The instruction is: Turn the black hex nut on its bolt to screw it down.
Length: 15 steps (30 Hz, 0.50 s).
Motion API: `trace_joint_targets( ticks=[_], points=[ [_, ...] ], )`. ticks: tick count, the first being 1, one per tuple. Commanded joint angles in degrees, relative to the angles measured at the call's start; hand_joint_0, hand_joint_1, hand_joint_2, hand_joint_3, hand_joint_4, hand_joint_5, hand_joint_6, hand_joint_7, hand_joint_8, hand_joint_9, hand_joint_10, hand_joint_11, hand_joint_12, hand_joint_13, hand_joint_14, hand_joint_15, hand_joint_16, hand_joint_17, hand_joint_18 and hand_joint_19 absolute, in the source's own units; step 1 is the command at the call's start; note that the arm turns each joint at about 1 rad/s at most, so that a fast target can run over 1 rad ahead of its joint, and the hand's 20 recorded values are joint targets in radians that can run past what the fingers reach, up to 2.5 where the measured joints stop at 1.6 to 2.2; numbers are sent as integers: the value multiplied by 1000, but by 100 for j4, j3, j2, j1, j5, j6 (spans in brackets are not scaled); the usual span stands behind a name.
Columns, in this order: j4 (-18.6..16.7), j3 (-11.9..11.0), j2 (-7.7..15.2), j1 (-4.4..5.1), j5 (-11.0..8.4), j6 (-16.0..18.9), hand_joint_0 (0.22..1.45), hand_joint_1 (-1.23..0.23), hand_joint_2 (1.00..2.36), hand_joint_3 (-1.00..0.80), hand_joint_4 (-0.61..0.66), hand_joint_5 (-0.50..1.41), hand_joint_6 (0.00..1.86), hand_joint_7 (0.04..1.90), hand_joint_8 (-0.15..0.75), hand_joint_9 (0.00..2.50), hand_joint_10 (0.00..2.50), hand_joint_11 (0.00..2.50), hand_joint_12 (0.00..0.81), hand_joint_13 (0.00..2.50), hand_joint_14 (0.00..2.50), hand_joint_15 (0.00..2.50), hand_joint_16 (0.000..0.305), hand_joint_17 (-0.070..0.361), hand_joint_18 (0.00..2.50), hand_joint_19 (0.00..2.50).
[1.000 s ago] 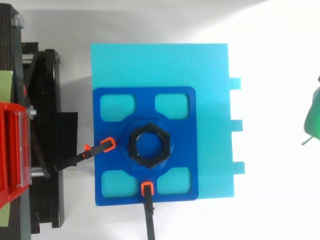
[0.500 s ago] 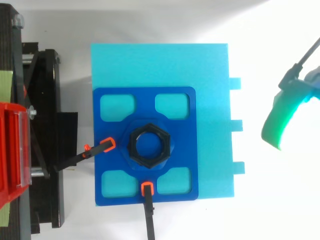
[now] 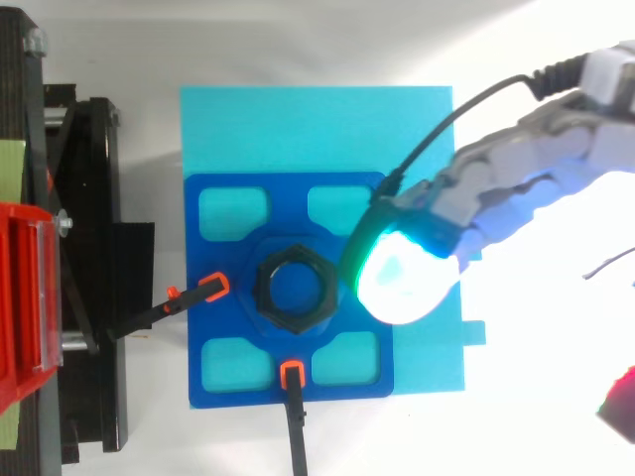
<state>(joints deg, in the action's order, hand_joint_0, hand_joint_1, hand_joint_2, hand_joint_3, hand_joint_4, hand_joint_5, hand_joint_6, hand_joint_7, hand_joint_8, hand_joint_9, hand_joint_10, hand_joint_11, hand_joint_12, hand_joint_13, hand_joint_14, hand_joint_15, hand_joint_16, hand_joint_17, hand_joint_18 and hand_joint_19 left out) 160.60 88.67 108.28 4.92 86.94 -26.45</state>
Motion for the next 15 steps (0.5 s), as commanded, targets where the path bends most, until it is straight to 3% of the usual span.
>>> trace_joint_targets(
  ticks=[1,9,15],
  points=[
    [182,-175,141,0,43,-176,567,-443,1004,-441,203,-155,502,753,273,807,9,314,288,562,7,175,54,122,642,602],
    [-187,-175,141,26,34,-862,567,-444,1004,-438,207,-154,502,757,274,807,9,321,290,568,8,179,54,121,645,603],
    [-521,-175,396,26,60,-1213,569,-443,1003,-441,206,-151,502,760,273,810,9,323,292,570,8,180,54,122,651,595]
  ],
)
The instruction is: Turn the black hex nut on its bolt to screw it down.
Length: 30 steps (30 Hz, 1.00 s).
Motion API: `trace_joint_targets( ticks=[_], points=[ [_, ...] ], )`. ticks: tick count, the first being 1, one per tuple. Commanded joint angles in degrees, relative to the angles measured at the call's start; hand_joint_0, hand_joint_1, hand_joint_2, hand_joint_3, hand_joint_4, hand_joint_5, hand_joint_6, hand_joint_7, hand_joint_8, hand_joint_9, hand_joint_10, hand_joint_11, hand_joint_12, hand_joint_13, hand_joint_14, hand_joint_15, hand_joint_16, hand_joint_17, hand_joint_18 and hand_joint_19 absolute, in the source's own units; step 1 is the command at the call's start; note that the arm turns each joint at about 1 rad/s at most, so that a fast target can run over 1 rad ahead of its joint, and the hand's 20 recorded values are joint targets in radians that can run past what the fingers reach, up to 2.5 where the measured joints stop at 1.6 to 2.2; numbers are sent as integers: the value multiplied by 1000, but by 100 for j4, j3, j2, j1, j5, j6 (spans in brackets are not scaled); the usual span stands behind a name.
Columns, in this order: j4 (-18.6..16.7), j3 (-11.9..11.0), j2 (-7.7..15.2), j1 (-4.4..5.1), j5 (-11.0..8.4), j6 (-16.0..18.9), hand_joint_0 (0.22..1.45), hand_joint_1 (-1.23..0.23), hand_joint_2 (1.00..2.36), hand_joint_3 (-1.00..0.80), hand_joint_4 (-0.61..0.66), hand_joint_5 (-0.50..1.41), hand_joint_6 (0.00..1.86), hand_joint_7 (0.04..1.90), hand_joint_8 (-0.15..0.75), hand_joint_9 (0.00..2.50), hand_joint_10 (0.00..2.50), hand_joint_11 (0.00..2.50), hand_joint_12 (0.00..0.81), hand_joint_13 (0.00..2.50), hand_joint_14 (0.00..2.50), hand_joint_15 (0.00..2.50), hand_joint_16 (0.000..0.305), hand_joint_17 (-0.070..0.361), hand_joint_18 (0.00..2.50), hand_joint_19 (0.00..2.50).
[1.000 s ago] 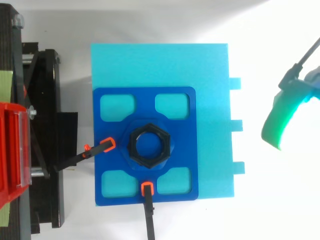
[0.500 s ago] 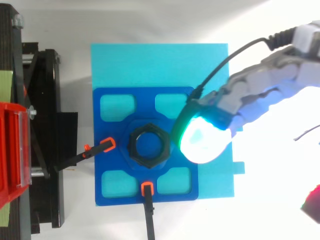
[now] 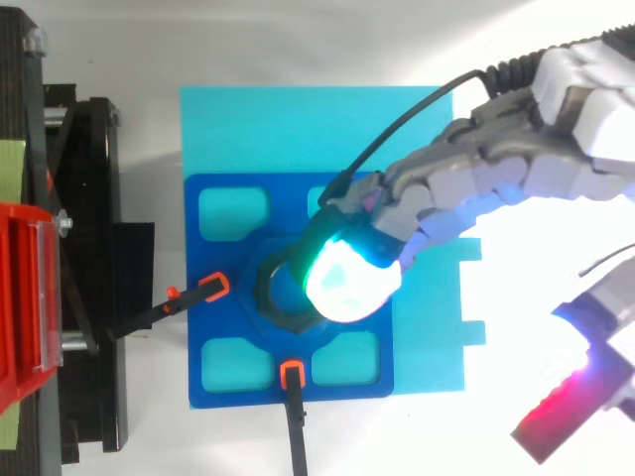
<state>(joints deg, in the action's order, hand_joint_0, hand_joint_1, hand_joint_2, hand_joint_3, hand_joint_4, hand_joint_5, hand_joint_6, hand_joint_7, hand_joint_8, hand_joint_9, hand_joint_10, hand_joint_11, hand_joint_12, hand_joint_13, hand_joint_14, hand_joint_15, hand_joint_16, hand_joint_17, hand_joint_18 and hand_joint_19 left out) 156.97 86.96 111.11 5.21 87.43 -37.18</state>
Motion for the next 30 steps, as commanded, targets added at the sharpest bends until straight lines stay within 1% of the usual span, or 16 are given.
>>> trace_joint_targets(
  ticks=[1,3,4,6,7,8,13,16,17,20,22,23,24,27,28,30],
  points=[
    [-334,-3,139,6,20,-185,569,-443,1003,-441,206,-150,502,757,277,812,9,319,292,570,8,184,54,122,653,601],
    [-457,6,139,15,20,-246,568,-444,1004,-440,203,-150,502,756,275,810,9,315,293,562,7,176,53,120,647,585],
    [-598,-3,130,33,20,-387,568,-444,1005,-440,206,-149,502,758,274,800,11,318,292,555,7,171,53,119,640,578],
    [-633,6,139,33,20,-449,568,-447,1005,-439,199,-149,502,748,270,787,8,275,270,507,5,106,50,112,612,542],
    [-677,-3,130,33,20,-589,569,-449,1004,-441,197,-149,502,744,269,766,7,233,242,470,1,57,45,102,595,515],
    [-738,-3,148,50,20,-844,569,-449,1004,-441,194,-149,502,737,265,751,7,206,233,457,1,35,43,97,578,490],
    [-923,-3,288,85,46,-1292,571,-453,1003,-443,192,-150,502,729,257,731,5,160,206,401,0,0,38,86,524,448],
    [-1028,-12,297,103,64,-1371,570,-455,1003,-441,190,-149,502,729,254,727,5,152,198,382,0,0,35,79,484,416],
    [-1187,-21,341,138,55,-1459,570,-455,1004,-442,187,-149,502,728,256,727,5,151,195,375,0,0,34,76,467,417],
    [-1151,-232,543,138,64,-1512,571,-456,1003,-444,192,-149,502,730,254,723,5,152,190,362,0,0,33,75,454,403],
    [-984,-583,789,94,169,-1521,571,-456,1004,-446,189,-148,502,731,255,723,4,156,191,359,0,0,33,75,448,404],
    [-932,-671,816,94,204,-1512,572,-456,1003,-446,190,-148,502,732,254,722,5,163,192,358,0,0,33,75,448,405],
    [-738,-838,868,77,310,-1521,571,-456,1003,-445,189,-148,502,735,255,723,5,163,192,359,0,0,33,75,445,405],
    [-633,-926,877,77,371,-1538,570,-457,1004,-445,196,-146,502,740,257,722,5,169,193,356,0,0,33,75,443,404],
    [-527,-970,877,77,380,-1582,571,-457,1003,-446,195,-146,502,739,258,728,5,175,194,357,0,0,34,76,449,407],
    [-492,-970,877,77,380,-1688,571,-456,1003,-445,199,-146,502,743,261,731,6,182,197,359,0,0,34,76,457,414]
  ],
)
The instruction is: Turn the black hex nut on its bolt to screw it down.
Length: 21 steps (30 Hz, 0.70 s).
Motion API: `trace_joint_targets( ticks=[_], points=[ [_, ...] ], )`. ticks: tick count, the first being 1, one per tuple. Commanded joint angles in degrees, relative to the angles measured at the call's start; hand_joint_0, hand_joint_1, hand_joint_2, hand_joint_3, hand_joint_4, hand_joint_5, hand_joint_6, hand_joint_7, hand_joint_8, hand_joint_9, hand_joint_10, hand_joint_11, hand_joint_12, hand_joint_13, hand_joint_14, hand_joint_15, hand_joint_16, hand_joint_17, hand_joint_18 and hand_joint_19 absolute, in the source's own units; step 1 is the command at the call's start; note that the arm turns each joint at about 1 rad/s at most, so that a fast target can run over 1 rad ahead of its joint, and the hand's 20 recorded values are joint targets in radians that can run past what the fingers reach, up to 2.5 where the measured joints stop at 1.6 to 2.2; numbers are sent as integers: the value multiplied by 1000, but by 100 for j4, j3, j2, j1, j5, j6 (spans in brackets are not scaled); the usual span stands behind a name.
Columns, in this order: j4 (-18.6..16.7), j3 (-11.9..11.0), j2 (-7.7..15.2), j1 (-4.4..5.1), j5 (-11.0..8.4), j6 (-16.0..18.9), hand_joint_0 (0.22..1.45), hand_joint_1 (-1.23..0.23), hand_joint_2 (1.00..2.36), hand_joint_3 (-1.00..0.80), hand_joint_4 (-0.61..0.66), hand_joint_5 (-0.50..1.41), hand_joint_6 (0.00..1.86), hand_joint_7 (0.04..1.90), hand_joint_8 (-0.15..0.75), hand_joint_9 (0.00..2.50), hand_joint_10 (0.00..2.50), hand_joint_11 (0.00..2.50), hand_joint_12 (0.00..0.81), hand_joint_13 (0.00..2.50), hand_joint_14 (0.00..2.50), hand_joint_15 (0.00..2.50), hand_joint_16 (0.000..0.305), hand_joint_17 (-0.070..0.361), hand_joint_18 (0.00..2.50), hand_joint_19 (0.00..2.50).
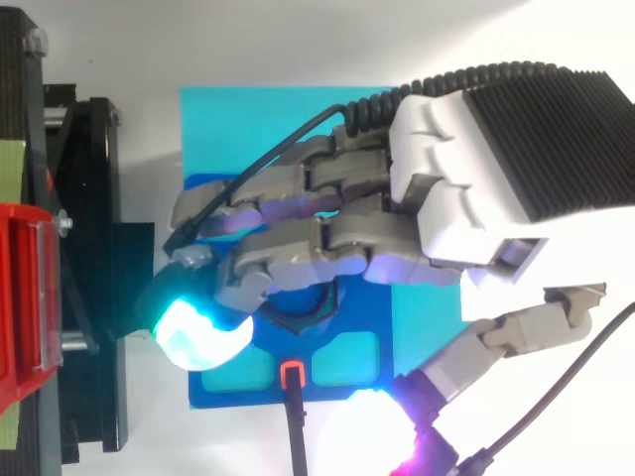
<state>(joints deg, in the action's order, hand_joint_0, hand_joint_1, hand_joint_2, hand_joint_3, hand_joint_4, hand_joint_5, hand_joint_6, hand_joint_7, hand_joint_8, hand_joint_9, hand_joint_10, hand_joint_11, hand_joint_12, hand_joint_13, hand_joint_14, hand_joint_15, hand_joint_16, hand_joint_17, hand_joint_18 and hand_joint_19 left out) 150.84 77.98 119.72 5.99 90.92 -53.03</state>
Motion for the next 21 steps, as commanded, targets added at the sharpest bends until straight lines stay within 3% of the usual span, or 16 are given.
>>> trace_joint_targets(
  ticks=[1,10,16,21],
  points=[
    [113,-72,16,-10,39,-138,570,-457,1004,-444,195,-145,502,741,263,735,6,187,197,359,0,0,34,76,456,407],
    [121,-72,60,-10,57,-419,570,-457,1003,-446,194,-144,502,745,269,750,6,205,200,366,0,0,34,77,461,413],
    [201,-72,87,-19,233,-964,570,-456,1003,-445,200,-143,502,745,266,753,7,211,203,371,0,0,34,77,461,412],
    [183,-72,96,-19,321,-1201,570,-457,1003,-444,203,-142,502,749,270,755,7,217,205,368,0,0,35,78,460,412]
  ],
)
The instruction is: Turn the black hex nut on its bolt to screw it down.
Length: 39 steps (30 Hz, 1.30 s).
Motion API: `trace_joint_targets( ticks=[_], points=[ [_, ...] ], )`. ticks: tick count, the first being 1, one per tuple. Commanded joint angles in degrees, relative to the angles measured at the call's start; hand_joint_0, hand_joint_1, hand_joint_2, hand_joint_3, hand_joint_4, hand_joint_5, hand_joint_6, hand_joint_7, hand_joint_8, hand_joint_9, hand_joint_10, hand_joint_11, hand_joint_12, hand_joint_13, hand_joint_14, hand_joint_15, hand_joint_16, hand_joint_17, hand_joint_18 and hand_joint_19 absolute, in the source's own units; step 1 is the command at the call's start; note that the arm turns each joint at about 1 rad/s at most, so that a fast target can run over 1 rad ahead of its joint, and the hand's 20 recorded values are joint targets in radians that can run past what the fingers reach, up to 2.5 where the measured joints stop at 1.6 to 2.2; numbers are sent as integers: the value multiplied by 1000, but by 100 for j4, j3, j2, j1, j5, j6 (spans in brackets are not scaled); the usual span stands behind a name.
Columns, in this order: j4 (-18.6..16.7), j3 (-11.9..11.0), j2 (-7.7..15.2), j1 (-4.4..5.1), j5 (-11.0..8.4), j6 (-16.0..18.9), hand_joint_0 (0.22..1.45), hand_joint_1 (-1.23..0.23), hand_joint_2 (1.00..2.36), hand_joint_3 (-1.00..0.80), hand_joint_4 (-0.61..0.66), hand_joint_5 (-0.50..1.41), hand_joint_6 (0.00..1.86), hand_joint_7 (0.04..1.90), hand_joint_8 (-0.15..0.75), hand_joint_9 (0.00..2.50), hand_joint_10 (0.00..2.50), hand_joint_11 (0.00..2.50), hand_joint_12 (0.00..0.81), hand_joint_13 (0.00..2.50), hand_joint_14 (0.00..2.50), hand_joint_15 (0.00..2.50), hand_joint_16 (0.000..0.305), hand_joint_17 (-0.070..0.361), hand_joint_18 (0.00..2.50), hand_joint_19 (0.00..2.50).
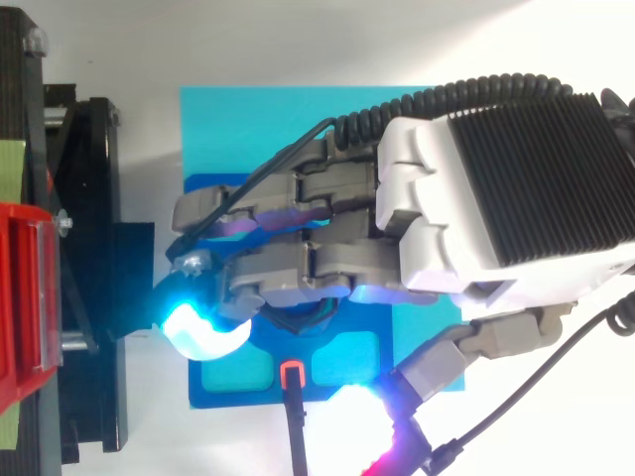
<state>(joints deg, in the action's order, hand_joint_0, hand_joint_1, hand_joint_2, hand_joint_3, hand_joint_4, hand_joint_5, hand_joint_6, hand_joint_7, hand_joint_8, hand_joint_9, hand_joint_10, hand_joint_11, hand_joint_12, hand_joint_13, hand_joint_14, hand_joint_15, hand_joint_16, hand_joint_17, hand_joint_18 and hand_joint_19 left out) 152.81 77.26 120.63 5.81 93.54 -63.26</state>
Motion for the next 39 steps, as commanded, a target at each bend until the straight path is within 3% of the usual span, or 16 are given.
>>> trace_joint_targets(
  ticks=[1,6,12,21,27,33,39],
  points=[
    [-14,0,13,-1,60,-222,570,-456,1004,-447,203,-142,502,748,269,755,7,218,205,368,0,0,35,78,459,415],
    [100,0,145,17,68,-556,570,-457,1004,-446,204,-139,502,767,268,753,6,217,205,364,0,0,34,78,450,416],
    [21,0,330,17,112,-617,568,-456,1003,-446,244,-112,503,909,266,733,6,221,208,344,0,0,35,78,436,416],
    [-76,0,330,8,174,-802,563,-453,1003,-448,257,-98,502,986,267,714,10,224,214,332,0,0,35,80,415,416],
    [-287,0,470,-10,262,-1057,562,-451,1003,-452,253,-95,502,990,266,707,7,225,218,325,0,0,36,81,409,429],
    [-498,0,470,-10,376,-1118,562,-448,1003,-451,260,-88,502,1024,269,706,7,225,219,324,0,0,36,82,412,426],
    [-480,0,470,-36,376,-1145,561,-443,1003,-452,261,-77,502,1077,270,707,7,238,221,323,0,0,37,83,409,430]
  ],
)
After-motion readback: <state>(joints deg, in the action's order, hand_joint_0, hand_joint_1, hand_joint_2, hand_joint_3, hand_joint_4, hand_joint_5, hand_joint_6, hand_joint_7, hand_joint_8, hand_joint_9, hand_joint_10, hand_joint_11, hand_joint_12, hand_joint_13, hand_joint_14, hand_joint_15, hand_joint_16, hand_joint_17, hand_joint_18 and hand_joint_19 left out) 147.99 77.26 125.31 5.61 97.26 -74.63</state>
